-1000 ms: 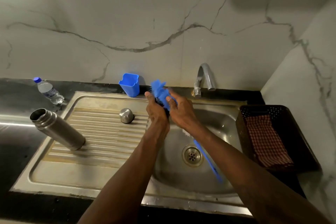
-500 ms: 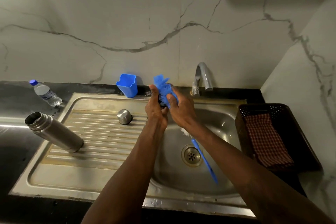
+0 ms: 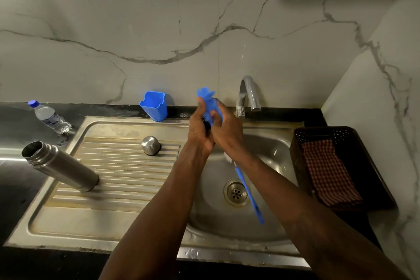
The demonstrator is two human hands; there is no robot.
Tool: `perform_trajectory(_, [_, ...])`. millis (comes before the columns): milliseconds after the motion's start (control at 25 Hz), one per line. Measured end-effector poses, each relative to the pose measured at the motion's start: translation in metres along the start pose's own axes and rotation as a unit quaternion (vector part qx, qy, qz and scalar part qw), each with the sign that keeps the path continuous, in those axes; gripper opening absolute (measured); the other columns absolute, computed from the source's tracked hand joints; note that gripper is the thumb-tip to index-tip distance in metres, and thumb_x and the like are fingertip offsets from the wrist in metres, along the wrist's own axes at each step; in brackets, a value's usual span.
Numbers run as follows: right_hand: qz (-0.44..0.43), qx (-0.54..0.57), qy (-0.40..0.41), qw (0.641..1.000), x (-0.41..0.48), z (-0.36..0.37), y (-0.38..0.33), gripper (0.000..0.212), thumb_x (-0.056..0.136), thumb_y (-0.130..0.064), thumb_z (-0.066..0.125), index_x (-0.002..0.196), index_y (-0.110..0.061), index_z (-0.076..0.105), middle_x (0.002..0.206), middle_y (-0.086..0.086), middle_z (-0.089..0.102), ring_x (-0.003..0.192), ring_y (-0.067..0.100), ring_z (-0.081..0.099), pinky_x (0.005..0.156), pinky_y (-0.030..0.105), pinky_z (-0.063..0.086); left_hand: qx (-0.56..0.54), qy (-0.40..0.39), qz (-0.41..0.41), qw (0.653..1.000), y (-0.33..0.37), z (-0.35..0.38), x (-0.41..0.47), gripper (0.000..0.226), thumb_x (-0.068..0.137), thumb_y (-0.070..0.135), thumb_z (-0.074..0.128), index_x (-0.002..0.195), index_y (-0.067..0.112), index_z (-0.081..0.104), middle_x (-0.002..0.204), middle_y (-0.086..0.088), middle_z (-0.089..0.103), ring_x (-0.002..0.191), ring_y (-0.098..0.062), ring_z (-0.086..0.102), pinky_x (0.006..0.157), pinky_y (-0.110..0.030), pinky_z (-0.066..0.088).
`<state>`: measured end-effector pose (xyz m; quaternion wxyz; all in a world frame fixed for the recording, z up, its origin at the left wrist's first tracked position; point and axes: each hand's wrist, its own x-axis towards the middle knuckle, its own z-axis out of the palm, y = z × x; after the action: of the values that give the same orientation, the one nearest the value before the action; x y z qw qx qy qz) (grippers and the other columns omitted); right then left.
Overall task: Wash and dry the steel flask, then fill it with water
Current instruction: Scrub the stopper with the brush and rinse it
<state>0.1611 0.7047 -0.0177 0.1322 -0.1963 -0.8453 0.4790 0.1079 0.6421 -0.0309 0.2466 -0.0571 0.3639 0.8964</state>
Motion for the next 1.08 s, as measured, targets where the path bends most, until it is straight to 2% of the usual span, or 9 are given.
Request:
perform_trajectory(80, [-0.023,0.006,-0.010,1.000,-0.002,0.000,0.005,0.047,0.110,-0.034,0.043,0.155,-0.021,0.043,0.139,0.010,0.064,0.123,0.024,0.062,0.105,0.040,0.051,-0.007,0.002,-0.002,1.000,-0.003,-0.004,0.005,0.049,0.108,0.051,0.045,0.117,0.008,0.067,0.094,-0.009,0.074,0.082,-0.020,0.073,0.076,-0.033,0.064])
perform_trajectory(200, [0.049,0.036,0.012,0.998,0.007,-0.007,0.008,0.048,0.110,-0.034,0.044,0.156,-0.020,0.041,0.146,0.011,0.057,0.133,0.027,0.055,0.108,0.031,0.044,-0.001,-0.032,-0.045,0.998,-0.007,-0.003,0.004,0.078,0.089,0.069,0.060,0.132,0.004,0.064,0.117,-0.017,0.072,0.106,-0.028,0.072,0.097,-0.043,0.059])
perform_trajectory(360, [-0.005,0.045,-0.007,0.999,0.001,-0.009,0.010,0.049,0.110,-0.033,0.045,0.156,-0.019,0.041,0.142,0.010,0.060,0.129,0.024,0.059,0.101,0.028,0.047,-0.043,-0.088,-0.046,0.994,-0.006,-0.008,0.004,0.063,0.085,0.049,0.073,0.129,0.005,0.063,0.111,-0.016,0.072,0.102,-0.029,0.073,0.086,-0.043,0.063])
perform_trajectory(480, [0.046,0.037,0.014,0.998,0.007,-0.018,0.012,0.048,0.111,-0.033,0.042,0.157,-0.019,0.040,0.147,0.010,0.056,0.134,0.025,0.053,0.097,0.021,0.036,-0.026,-0.057,-0.080,0.995,-0.007,-0.007,0.001,0.073,0.089,0.047,0.070,0.144,0.001,0.056,0.128,-0.021,0.069,0.113,-0.032,0.072,0.090,-0.047,0.062])
perform_trajectory(600, [-0.007,0.027,0.012,1.000,0.003,-0.016,0.016,0.047,0.110,-0.033,0.045,0.156,-0.021,0.042,0.144,0.008,0.059,0.131,0.022,0.056,0.096,0.018,0.038,-0.025,-0.024,-0.058,0.998,-0.008,-0.007,0.008,0.070,0.100,0.061,0.052,0.142,0.005,0.059,0.119,-0.016,0.072,0.105,-0.028,0.073,0.092,-0.044,0.062])
perform_trajectory(720, [0.040,0.028,0.011,0.999,0.009,-0.017,0.014,0.049,0.110,-0.035,0.043,0.157,-0.023,0.039,0.150,0.010,0.053,0.137,0.026,0.051,0.101,0.026,0.039,0.004,0.077,-0.068,0.995,-0.011,0.002,0.009,0.091,0.093,0.084,0.032,0.131,0.009,0.067,0.116,-0.016,0.076,0.102,-0.028,0.075,0.082,-0.041,0.062])
perform_trajectory(800, [0.034,0.018,0.011,0.999,0.010,-0.016,0.013,0.049,0.110,-0.037,0.043,0.157,-0.026,0.039,0.149,0.009,0.054,0.137,0.026,0.050,0.107,0.033,0.042,-0.005,0.121,-0.078,0.990,-0.014,0.005,0.013,0.090,0.098,0.081,0.023,0.124,0.008,0.070,0.103,-0.016,0.079,0.090,-0.027,0.078,0.073,-0.037,0.063])
perform_trajectory(880, [0.003,-0.015,-0.006,1.000,0.005,-0.014,0.014,0.047,0.109,-0.036,0.045,0.155,-0.026,0.044,0.143,0.007,0.059,0.132,0.025,0.053,0.106,0.031,0.042,-0.038,0.109,-0.075,0.990,-0.013,0.004,0.015,0.088,0.102,0.075,0.019,0.124,0.005,0.070,0.093,-0.015,0.078,0.079,-0.025,0.078,0.065,-0.033,0.064])
perform_trajectory(1080, [0.025,-0.004,0.005,1.000,0.009,-0.013,0.020,0.047,0.107,-0.038,0.048,0.152,-0.027,0.048,0.140,0.007,0.064,0.129,0.026,0.058,0.108,0.039,0.047,-0.035,0.020,-0.045,0.998,-0.013,0.008,0.000,0.093,0.087,0.088,0.037,0.114,0.007,0.070,0.097,-0.011,0.075,0.085,-0.023,0.074,0.075,-0.034,0.064])
